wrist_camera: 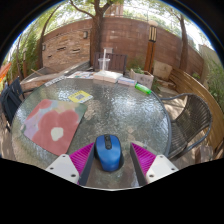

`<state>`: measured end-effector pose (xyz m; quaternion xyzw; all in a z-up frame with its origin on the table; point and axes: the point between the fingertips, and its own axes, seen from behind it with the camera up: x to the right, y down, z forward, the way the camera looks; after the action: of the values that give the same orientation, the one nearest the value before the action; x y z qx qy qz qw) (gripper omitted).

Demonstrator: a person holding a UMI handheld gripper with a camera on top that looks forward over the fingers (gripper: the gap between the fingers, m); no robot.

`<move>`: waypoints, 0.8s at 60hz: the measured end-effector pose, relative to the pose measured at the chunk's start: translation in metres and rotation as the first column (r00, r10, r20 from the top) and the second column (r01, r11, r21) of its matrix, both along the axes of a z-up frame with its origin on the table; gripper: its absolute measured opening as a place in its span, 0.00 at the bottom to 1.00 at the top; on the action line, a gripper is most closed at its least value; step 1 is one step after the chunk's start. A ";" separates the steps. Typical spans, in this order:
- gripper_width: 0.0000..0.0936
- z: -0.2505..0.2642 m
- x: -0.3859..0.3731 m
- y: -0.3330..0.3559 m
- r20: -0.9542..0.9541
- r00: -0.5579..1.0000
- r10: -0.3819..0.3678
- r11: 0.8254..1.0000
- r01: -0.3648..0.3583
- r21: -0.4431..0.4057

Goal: Arrange mouse

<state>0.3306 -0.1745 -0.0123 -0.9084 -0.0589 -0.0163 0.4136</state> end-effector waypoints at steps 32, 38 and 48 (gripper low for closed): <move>0.37 0.076 0.013 0.015 0.028 0.972 -0.235 0.971 0.233 0.054; 0.37 0.148 -0.004 0.032 -0.025 0.957 -0.290 0.941 0.290 0.173; 0.37 0.223 -0.104 0.062 -0.102 0.972 -0.213 0.927 0.234 0.293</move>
<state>0.2264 -0.1130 0.2109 -0.8349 0.0623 -0.0408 0.5453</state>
